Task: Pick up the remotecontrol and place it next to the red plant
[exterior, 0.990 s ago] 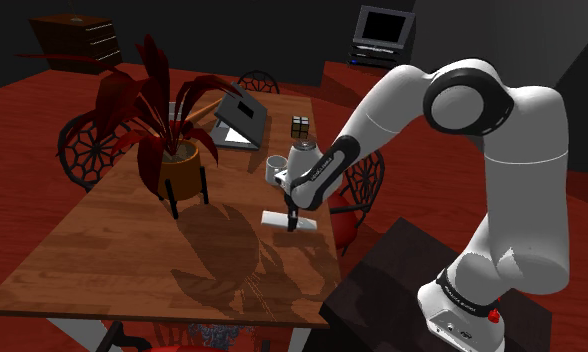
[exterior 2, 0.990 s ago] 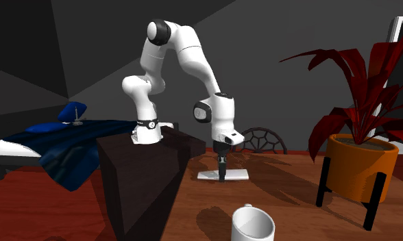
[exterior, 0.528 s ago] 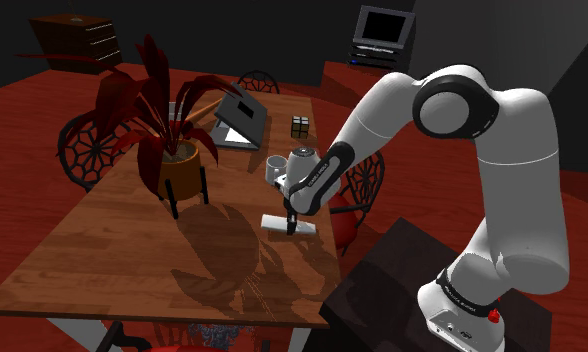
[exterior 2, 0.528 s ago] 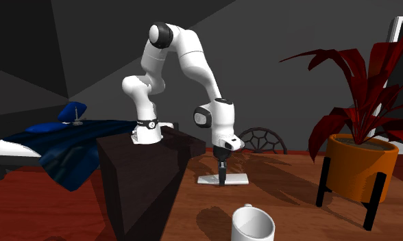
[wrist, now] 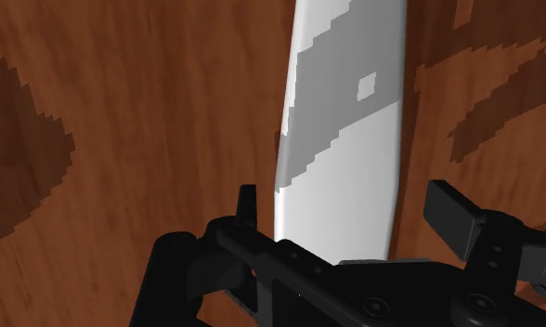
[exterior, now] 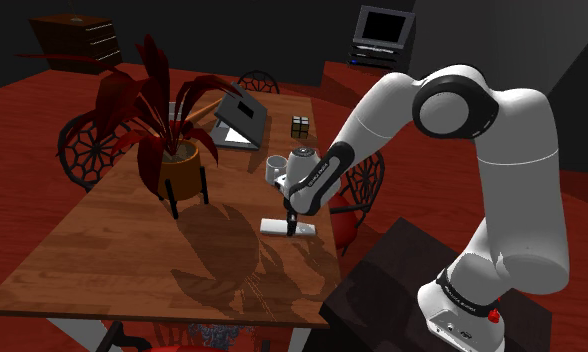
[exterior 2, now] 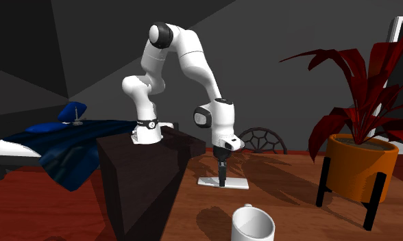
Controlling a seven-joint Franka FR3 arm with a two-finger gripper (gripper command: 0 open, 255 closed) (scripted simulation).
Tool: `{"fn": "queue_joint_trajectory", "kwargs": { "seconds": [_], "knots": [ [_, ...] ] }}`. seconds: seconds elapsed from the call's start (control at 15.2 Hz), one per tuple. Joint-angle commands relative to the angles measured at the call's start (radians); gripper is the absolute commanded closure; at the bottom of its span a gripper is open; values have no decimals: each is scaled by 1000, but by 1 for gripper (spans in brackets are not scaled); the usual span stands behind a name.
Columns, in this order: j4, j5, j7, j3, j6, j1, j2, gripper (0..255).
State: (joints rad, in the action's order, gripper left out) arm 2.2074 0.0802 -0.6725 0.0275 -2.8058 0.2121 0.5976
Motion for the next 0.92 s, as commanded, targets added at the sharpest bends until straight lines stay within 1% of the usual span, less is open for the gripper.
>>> {"fn": "queue_joint_trajectory", "kwargs": {
  "seconds": [0.0, 0.07, 0.33, 0.86],
  "knots": [
    [0, 0, 0, 0, 0, 0, 0, 0],
    [0, 0, 0, 0, 0, 0, 0, 0],
    [38, -10, 8, 12, 91, 9, -129, 0],
    [38, -11, 8, 12, 91, 8, -129, 0]
  ]
}}
